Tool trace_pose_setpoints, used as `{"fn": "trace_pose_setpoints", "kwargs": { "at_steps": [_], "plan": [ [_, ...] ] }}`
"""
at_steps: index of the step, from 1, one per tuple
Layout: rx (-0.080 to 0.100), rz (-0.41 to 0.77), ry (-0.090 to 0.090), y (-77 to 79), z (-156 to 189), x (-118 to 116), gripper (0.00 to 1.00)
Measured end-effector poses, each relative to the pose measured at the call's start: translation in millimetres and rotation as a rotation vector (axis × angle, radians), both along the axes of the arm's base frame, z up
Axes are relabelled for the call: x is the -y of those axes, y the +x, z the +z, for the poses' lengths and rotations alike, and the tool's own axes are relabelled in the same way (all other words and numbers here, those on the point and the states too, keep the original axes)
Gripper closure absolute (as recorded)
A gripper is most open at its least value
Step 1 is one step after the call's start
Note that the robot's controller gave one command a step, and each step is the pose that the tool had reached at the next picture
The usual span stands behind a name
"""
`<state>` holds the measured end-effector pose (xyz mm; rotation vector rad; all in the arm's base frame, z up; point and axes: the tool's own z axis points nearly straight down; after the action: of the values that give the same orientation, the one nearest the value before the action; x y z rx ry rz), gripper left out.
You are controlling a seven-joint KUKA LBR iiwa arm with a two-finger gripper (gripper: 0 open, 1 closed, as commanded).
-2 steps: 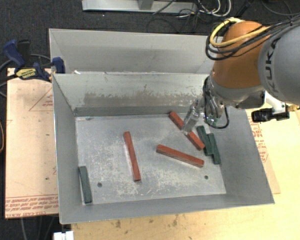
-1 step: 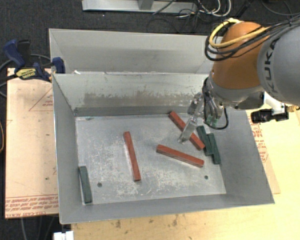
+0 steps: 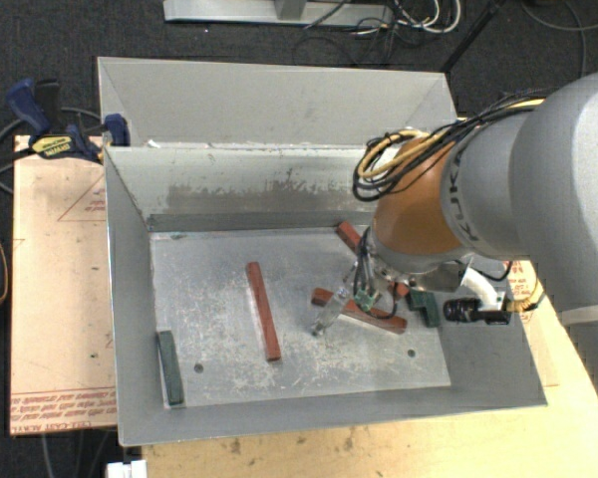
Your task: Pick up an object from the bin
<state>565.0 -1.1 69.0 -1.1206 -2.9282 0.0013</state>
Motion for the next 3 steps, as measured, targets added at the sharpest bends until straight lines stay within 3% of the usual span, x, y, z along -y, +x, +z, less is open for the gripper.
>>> {"fn": "trace_pose_setpoints", "kwargs": {
  "at_steps": [1,2,3],
  "plan": [
    [0.009,-0.019,-0.001,21.2,1.0,-9.7,0.00],
    [0.001,-0.016,-0.005,-39.9,0.8,62.1,0.00],
    [0.010,-0.123,-0.001,16.2,1.0,57.5,0.00]
  ]
}}
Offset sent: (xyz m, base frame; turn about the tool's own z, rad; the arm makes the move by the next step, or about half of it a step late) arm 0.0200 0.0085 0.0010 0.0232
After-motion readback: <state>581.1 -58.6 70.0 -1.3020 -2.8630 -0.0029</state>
